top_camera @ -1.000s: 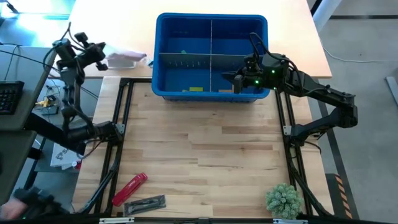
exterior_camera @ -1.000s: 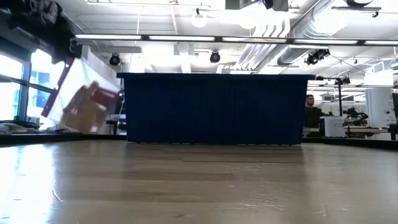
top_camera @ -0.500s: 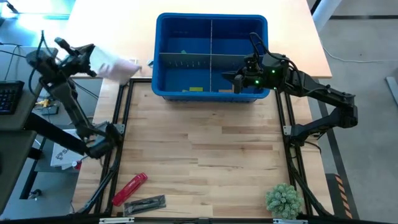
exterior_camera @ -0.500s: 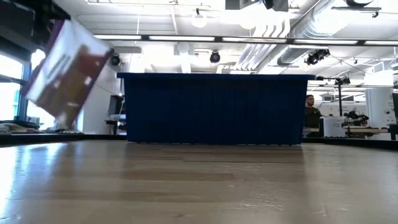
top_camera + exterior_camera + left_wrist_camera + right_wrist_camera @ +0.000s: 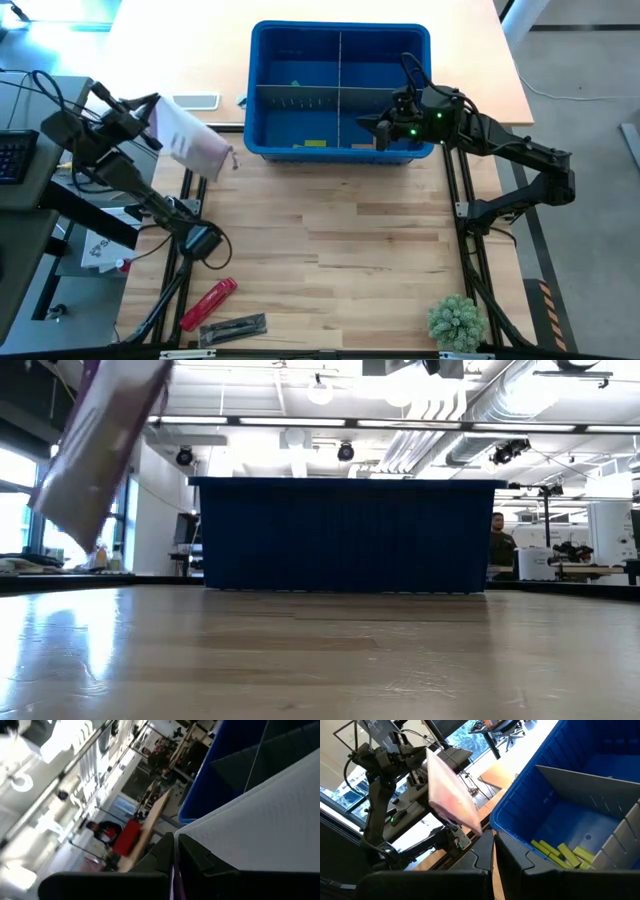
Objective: Sort blocks
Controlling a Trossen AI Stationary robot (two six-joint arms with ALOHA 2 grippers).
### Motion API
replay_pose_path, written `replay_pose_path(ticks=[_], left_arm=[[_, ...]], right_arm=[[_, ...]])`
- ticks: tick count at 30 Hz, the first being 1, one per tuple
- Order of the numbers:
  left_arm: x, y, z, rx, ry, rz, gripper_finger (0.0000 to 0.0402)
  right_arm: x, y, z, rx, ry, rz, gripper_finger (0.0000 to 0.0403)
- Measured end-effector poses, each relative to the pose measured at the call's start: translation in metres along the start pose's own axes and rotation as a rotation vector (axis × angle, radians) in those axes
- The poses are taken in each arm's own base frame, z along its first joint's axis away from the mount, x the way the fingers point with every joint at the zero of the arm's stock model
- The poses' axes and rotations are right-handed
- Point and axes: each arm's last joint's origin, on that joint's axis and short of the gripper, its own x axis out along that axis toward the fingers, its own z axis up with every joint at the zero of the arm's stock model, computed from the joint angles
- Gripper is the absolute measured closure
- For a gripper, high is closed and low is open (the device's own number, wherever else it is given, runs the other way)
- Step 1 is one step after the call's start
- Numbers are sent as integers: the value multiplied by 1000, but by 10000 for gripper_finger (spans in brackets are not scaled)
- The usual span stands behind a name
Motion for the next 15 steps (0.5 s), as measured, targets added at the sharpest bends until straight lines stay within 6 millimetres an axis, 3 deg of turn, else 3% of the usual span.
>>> replay_pose_path(ticks=[15], left_arm=[[0, -24, 44, -288, -1, 3, 401]], right_arm=[[0, 0, -1, -1, 8, -2, 398]])
